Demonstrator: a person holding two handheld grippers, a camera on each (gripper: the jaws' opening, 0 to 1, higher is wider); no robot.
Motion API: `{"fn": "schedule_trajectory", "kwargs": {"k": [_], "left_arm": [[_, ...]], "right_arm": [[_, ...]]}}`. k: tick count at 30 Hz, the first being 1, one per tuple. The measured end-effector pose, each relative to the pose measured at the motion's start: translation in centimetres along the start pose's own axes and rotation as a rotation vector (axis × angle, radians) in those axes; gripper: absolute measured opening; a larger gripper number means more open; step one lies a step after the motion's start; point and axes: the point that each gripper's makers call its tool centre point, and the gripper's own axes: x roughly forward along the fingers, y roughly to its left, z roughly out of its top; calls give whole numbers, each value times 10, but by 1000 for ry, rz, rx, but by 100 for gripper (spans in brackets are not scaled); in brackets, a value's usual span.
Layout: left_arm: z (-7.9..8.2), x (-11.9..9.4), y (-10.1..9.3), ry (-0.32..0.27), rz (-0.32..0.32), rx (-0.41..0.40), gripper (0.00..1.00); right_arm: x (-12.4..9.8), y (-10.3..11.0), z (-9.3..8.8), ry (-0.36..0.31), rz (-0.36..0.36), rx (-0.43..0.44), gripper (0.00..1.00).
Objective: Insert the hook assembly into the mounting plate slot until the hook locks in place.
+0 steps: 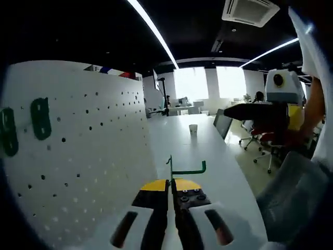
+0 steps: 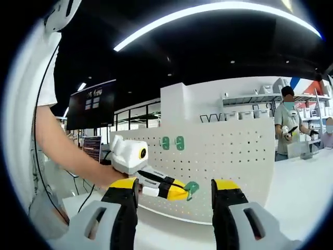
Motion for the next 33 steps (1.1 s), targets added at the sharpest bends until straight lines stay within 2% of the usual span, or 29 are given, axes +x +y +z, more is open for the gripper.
{"fn": "schedule_trajectory", "kwargs": {"k": [11,22,29,33], "left_arm": [[22,-31,0,-101,62,-25,2],[36,-61,-6,-181,112,-59,3],[47,-73,-15,-232,118,-75,3],[59,-82,-21,-287,124,-102,3]], "right_arm": [[8,12,7,-8,23,-5,54],[13,28,10,-11,45,-6,54],[11,33,13,-14,45,-5,54],[10,35,14,-16,42,2,53]]}}
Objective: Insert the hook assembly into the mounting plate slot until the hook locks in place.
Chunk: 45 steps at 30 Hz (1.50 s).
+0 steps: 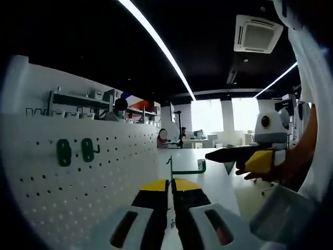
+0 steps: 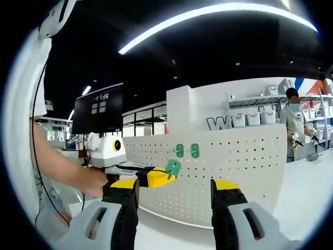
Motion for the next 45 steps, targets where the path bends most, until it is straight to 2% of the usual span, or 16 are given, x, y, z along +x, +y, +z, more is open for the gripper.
{"fn": "schedule_trajectory", "kwargs": {"k": [8,10,13,16,26,45], "left_arm": [[1,-3,-4,-9,9,-1,3],[2,-3,-4,-15,13,-6,3],[3,-3,-5,-21,16,-10,3],[3,-4,-5,-20,19,-12,3],[4,-4,-6,-19,30,-10,3],[5,1,-19,-31,23,-21,3]], "right_arm": [[0,4,2,-5,6,2,52],[0,5,3,-11,9,26,52],[0,3,4,-40,0,141,50],[0,2,1,-37,-3,180,48],[12,7,8,-47,-2,140,43],[30,10,12,-43,-10,104,25]]}}
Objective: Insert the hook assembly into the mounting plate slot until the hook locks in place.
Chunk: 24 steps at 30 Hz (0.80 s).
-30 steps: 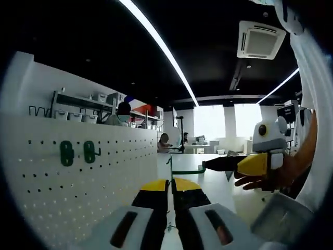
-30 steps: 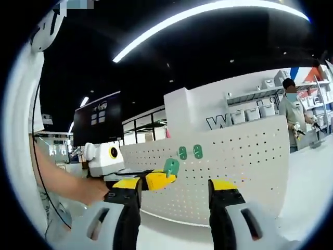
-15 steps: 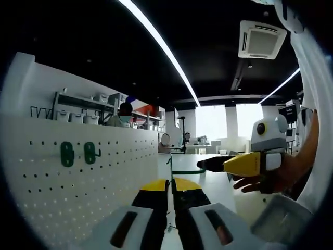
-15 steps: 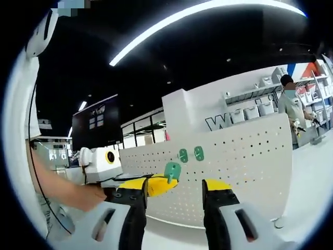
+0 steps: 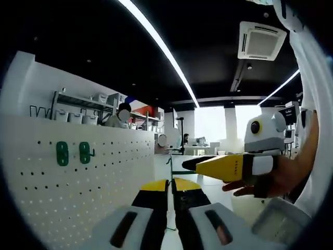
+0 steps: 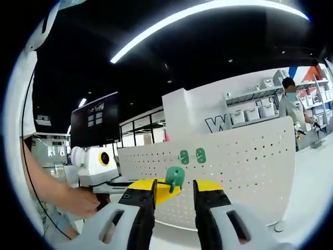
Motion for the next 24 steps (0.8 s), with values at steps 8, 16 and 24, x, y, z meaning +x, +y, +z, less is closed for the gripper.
{"fn": "schedule_trajectory", "kwargs": {"k": [8,16,24], "left_arm": [[0,6,-10,-7,-12,-7,3],[-1,8,-15,-10,-14,-13,3],[-1,7,-16,-6,-6,-18,3]], "right_arm": [[0,-2,-1,12,-11,-17,15],[-2,-6,0,16,-31,-40,7],[-1,-4,-3,38,-37,-52,3]]}}
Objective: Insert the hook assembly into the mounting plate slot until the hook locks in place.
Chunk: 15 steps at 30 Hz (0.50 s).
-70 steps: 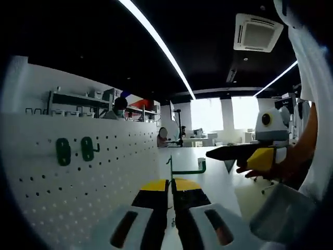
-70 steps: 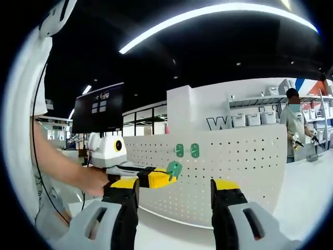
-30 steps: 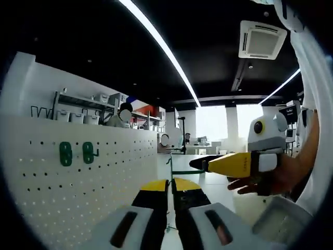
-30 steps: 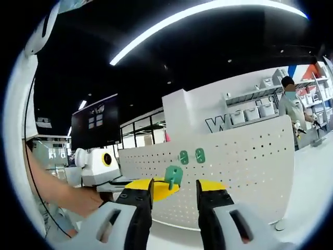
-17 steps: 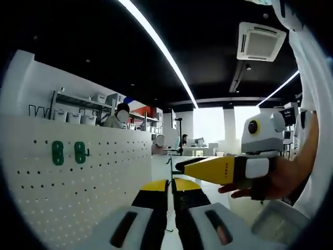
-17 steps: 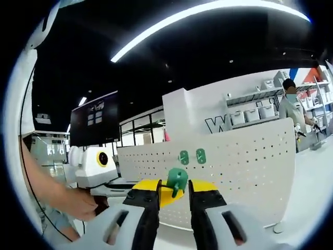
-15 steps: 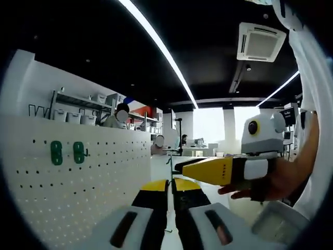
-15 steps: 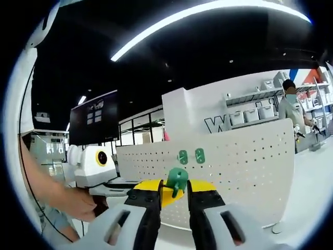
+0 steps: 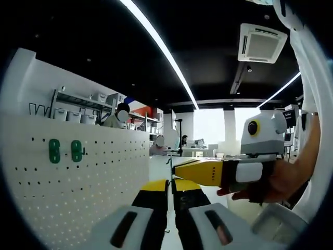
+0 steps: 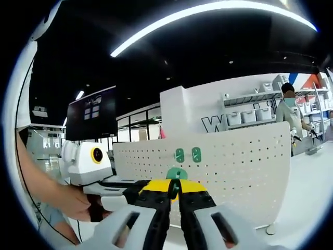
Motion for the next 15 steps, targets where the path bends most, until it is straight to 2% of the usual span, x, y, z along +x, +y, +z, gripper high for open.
{"fn": "schedule_trajectory", "kwargs": {"k": [2,15], "left_arm": [[-1,0,0,0,3,-2,2],[-1,-1,1,19,9,38,2]], "right_arm": [[0,0,-1,5,-7,-24,3],[2,1,-3,39,-3,-2,2]]}}
